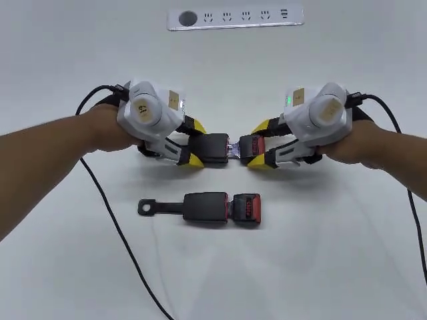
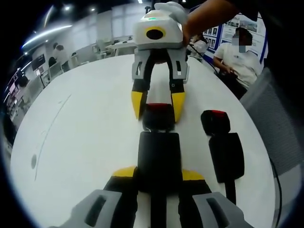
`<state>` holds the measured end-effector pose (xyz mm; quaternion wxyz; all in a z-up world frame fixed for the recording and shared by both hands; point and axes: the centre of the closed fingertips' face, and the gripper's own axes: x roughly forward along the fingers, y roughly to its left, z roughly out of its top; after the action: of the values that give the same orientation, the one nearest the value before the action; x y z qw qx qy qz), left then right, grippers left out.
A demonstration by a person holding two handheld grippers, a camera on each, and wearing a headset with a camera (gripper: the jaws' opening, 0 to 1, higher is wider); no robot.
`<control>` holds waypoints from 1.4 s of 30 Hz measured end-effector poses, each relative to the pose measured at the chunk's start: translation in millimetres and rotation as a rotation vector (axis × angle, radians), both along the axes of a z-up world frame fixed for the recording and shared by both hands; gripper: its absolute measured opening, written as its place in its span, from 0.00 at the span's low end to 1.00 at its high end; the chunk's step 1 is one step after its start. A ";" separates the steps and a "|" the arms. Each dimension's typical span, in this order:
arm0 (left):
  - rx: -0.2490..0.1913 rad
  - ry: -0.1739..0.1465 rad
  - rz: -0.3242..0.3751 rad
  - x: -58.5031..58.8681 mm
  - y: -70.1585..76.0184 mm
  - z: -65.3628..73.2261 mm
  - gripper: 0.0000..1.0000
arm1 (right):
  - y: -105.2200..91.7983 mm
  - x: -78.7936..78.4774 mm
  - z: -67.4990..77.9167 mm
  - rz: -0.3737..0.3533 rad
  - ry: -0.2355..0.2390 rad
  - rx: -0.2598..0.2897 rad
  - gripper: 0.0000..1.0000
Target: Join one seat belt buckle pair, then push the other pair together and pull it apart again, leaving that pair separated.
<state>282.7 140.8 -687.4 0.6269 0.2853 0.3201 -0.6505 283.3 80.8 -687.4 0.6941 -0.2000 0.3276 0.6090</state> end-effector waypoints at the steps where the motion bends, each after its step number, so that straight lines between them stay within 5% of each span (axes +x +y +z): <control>1: 0.001 0.000 -0.002 -0.2 -0.4 -0.4 0.33 | 4.8 -0.8 0.4 -0.001 -0.002 0.000 0.33; 42: 0.013 -0.012 0.004 -3.1 -1.1 0.4 0.33 | 7.0 -1.2 -2.7 0.028 -0.038 -0.093 0.33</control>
<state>279.6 139.8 -687.0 0.6283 0.2926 0.3213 -0.6453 282.0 87.8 -690.1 0.6815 -0.2483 0.3397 0.5987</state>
